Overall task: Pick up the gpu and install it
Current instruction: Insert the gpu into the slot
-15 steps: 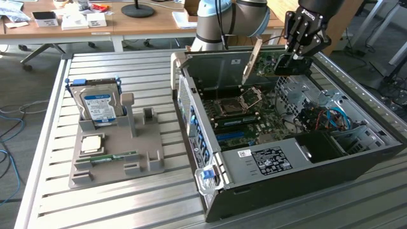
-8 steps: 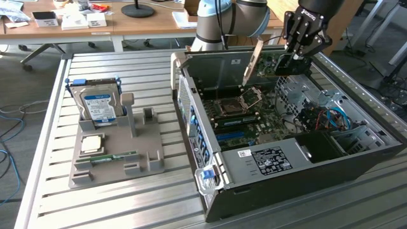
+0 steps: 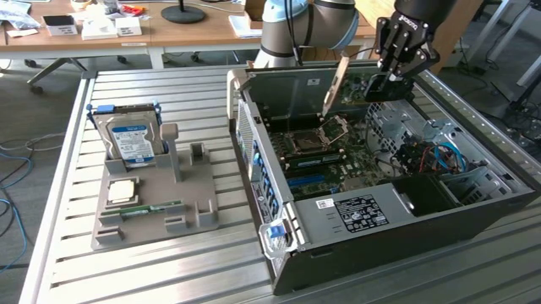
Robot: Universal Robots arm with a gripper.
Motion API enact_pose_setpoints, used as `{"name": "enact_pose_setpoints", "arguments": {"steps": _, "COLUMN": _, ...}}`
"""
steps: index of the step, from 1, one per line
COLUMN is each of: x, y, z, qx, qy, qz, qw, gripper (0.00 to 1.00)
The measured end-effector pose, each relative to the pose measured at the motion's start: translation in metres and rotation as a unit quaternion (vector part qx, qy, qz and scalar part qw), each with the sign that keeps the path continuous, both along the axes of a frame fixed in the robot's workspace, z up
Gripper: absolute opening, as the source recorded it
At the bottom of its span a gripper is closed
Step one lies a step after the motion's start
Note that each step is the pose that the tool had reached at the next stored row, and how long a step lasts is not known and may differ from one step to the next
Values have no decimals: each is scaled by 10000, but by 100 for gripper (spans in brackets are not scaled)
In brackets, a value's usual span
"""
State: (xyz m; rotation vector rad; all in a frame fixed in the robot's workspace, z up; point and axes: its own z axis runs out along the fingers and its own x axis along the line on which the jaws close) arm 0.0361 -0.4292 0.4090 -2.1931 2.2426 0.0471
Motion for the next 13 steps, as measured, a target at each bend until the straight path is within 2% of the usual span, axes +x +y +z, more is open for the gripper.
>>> {"name": "enact_pose_setpoints", "arguments": {"steps": 4, "x": -30, "y": 0, "z": -24, "qx": 0, "qy": -75, "qz": 8, "qw": 10000, "gripper": 27}}
{"name": "enact_pose_setpoints", "arguments": {"steps": 6, "x": -44, "y": 0, "z": -30, "qx": 0, "qy": -99, "qz": 12, "qw": 10000, "gripper": 27}}
{"name": "enact_pose_setpoints", "arguments": {"steps": 8, "x": -55, "y": 0, "z": -32, "qx": -1, "qy": -108, "qz": 13, "qw": 9999, "gripper": 27}}
{"name": "enact_pose_setpoints", "arguments": {"steps": 13, "x": -55, "y": 0, "z": -33, "qx": 0, "qy": -109, "qz": 13, "qw": 9999, "gripper": 27}}
